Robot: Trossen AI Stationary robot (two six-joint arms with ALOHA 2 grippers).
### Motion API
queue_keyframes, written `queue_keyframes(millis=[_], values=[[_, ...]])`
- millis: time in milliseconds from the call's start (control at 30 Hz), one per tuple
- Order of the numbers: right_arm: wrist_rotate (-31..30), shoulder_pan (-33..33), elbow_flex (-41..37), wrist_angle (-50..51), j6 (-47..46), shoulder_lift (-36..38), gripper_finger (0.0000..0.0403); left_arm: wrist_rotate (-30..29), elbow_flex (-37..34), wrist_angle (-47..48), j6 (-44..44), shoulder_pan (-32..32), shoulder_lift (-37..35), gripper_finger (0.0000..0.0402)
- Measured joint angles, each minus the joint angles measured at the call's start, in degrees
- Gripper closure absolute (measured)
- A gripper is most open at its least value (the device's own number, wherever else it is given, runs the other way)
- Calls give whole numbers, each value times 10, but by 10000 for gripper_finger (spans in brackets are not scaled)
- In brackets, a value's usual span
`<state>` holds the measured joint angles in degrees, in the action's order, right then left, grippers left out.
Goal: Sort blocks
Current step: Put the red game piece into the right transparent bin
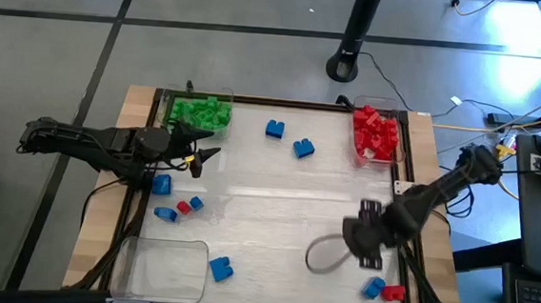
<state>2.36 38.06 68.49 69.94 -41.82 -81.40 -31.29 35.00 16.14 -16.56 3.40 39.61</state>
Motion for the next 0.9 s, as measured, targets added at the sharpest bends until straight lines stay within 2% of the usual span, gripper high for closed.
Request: queue_keyframes(millis=[267,367,567,900], values=[[112,136,0,-75,-159,-79,117,0,0,0,-3,0,0,141],[137,176,0,-85,-211,-104,117,0,0,0,-4,0,0,141],[138,230,0,-92,-249,-147,117,0,0,0,-3,0,0,141],[122,267,0,-72,-250,-188,117,0,0,0,-2,0,0,141]])
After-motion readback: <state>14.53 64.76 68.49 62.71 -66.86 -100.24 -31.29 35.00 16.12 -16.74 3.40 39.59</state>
